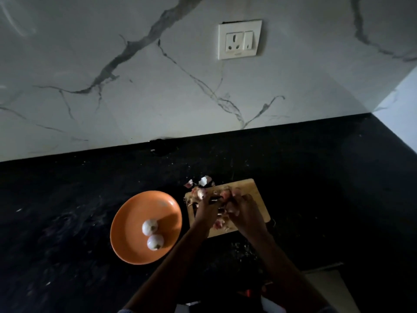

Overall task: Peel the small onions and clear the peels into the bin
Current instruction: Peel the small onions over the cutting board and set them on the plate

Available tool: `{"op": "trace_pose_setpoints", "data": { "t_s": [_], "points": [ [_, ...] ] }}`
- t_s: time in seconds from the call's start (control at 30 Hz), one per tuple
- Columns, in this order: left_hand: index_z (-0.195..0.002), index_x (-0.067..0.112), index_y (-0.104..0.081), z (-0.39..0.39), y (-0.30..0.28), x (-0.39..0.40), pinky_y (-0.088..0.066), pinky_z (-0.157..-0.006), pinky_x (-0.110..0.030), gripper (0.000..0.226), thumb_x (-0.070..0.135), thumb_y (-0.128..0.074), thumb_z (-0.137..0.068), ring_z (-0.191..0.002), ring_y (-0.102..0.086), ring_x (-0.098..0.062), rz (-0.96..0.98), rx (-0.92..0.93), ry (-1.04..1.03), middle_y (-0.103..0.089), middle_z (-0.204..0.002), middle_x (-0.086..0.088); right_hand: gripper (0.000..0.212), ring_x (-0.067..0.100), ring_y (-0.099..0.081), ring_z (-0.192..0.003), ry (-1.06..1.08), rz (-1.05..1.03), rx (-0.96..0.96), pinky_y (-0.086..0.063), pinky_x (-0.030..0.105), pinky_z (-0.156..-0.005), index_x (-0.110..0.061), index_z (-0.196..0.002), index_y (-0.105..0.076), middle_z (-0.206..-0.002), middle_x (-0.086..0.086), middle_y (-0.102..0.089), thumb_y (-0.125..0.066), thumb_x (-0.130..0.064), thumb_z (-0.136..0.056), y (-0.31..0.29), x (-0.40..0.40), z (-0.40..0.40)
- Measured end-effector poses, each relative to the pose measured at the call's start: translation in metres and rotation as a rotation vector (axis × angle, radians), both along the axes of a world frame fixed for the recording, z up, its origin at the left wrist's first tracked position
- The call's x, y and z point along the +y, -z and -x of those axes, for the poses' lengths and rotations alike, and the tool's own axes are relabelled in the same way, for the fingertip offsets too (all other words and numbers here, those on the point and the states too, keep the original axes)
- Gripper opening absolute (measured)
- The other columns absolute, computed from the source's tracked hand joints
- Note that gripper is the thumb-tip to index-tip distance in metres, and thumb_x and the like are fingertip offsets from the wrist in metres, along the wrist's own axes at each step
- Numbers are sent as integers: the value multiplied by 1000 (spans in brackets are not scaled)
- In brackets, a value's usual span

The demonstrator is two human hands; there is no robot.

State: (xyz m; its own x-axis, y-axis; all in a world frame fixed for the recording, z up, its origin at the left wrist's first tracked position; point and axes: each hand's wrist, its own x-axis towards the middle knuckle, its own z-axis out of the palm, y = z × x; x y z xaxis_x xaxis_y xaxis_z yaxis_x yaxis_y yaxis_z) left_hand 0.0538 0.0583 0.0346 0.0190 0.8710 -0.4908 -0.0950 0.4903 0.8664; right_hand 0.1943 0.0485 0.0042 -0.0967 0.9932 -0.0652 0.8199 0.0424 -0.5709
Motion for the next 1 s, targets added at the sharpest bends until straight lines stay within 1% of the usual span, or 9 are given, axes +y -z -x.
{"op": "trace_pose_setpoints", "data": {
  "t_s": [0.1,0.2,0.3,0.4,0.53,0.6,0.73,0.87,1.0],
  "points": [
    [-94,15,-59,1,0,-2,-51,-49,-21,19,-2,-52,-99,-59,-64,-10,14,-9,-42,-63,-82,-6,40,13,-64,-106,57,-27,206,-54,35,-86,-24,-124,-61,-118,-6,-67,-58,-47,-92,-8,1,1],
    [-95,15,-60,4,-7,-6,-50,-48,-19,17,3,-50,-101,-55,-64,-4,21,-44,-68,-64,-80,-2,41,9,-63,-99,194,-7,311,-48,17,-73,-20,-121,-66,-111,-7,-70,-68,-47,-90,-25,-2,3],
    [-106,11,-64,6,-13,-10,-56,-67,-27,17,16,-49,-104,-79,-68,-15,2,-158,-33,-69,-91,-6,30,6,-62,-90,373,185,515,-39,9,-59,-23,-109,-66,-103,-8,-69,-56,-49,-98,-37,6,10],
    [-111,15,-70,9,-20,-13,-53,-90,-42,27,27,-46,-106,-97,-70,-23,-11,-263,3,-74,-103,-10,34,7,-63,-90,377,230,659,-41,10,-59,-20,-113,-65,-99,-7,-65,-41,-42,-105,-43,12,18],
    [-118,17,-66,17,-27,-13,-53,-79,-30,26,27,-47,-105,-99,-69,-19,-42,-312,-26,-73,-106,-7,36,-2,-63,-88,253,172,602,-41,8,-61,-30,-114,-66,-100,-16,-68,-39,-50,-104,-56,9,24],
    [-119,17,-65,22,-29,-12,-54,-84,-30,25,27,-49,-103,-103,-68,-19,-55,-350,-56,-72,-108,-6,35,-3,-66,-91,157,137,575,-44,6,-64,-33,-109,-70,-97,-20,-71,-44,-54,-99,-62,10,26],
    [-124,6,-63,29,-35,-11,-53,-93,-33,30,21,-46,-103,-107,-67,-22,-86,-456,-125,-71,-113,-12,40,-10,-56,-103,77,45,526,-42,-1,-75,-32,-130,-62,-118,-20,-60,-62,-48,-93,-71,11,34],
    [-123,8,-64,34,-35,-13,-54,-89,-30,31,22,-48,-101,-103,-66,-20,-84,-505,-175,-70,-112,-12,30,-9,-58,-104,33,-46,496,-49,6,-79,-46,-117,-62,-119,-15,-61,-70,-46,-88,-71,13,38],
    [-126,3,-62,39,-37,-13,-57,-86,-29,38,27,-47,-101,-103,-69,-22,-119,-504,-165,-69,-116,-18,50,-1,-60,-112,-46,15,464,-55,19,-85,-44,-129,-58,-125,-19,-58,-78,-43,-83,-64,16,40]
  ]
}}
